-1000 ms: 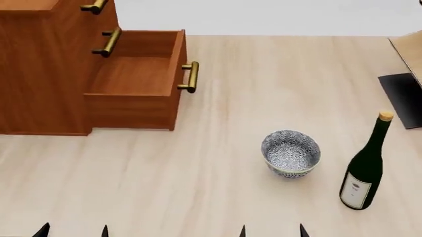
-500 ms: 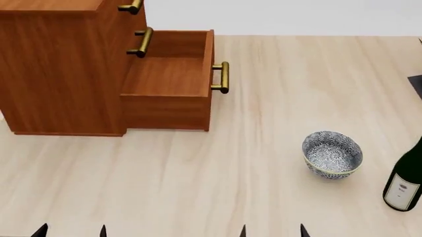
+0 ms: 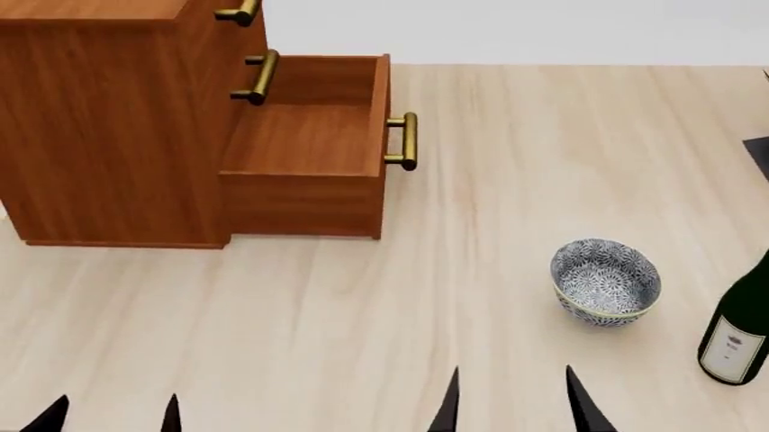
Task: Put the wine bottle in the bottom drawer of the cabinet.
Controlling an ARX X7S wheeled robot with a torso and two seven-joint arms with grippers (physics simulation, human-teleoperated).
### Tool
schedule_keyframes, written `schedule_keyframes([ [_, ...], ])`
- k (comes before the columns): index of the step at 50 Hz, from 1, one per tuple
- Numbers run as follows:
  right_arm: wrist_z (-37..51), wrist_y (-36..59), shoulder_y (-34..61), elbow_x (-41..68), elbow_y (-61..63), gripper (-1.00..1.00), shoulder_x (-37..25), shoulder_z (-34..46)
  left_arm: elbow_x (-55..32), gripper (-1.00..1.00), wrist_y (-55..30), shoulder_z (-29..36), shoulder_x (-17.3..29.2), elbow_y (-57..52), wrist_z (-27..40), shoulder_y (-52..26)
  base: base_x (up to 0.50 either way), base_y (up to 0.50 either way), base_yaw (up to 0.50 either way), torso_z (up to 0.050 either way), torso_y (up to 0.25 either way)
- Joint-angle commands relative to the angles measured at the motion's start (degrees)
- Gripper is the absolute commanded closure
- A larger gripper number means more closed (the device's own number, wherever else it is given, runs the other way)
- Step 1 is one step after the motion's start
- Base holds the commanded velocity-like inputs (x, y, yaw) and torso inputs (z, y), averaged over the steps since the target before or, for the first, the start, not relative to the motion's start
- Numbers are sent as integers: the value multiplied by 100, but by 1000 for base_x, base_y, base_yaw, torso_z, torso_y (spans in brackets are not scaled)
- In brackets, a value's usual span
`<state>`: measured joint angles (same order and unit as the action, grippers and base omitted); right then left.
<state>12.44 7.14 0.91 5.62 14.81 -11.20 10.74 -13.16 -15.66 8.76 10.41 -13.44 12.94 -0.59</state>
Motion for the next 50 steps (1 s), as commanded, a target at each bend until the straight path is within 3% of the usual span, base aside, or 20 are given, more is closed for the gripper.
schedule_keyframes([
  [1, 70, 771, 62, 153, 1089, -100, -194, -62, -452, -100, -1264, -102, 195, -1315, 232, -11, 0, 0, 0, 0, 0],
  [20, 234, 2007, 165, 233, 2641, -100, -507, -124, -1201, -100, -3590, -456, 489, -3735, 1058, -124, 0, 0, 0, 0, 0],
  [35, 338, 2285, 138, 222, 3166, -100, -586, -59, -1543, -100, -4032, -664, 804, -4585, 1198, 102, 0, 0, 0, 0, 0],
  [38, 357, 2308, 112, 199, 3223, -100, -606, -28, -2034, -100, -4067, -818, 842, -4641, 1257, 109, 0, 0, 0, 0, 0],
  [45, 396, 2407, 66, 242, 3447, -100, -642, -61, -3108, -100, -3102, 48, 2100, -4651, 2856, -13, 0, 0, 0, 0, 0],
  [50, 435, 2421, -5, 241, 3573, -100, -653, -42, -3631, -100, -2512, 599, 2752, -4652, 3602, -238, 0, 0, 0, 0, 0],
])
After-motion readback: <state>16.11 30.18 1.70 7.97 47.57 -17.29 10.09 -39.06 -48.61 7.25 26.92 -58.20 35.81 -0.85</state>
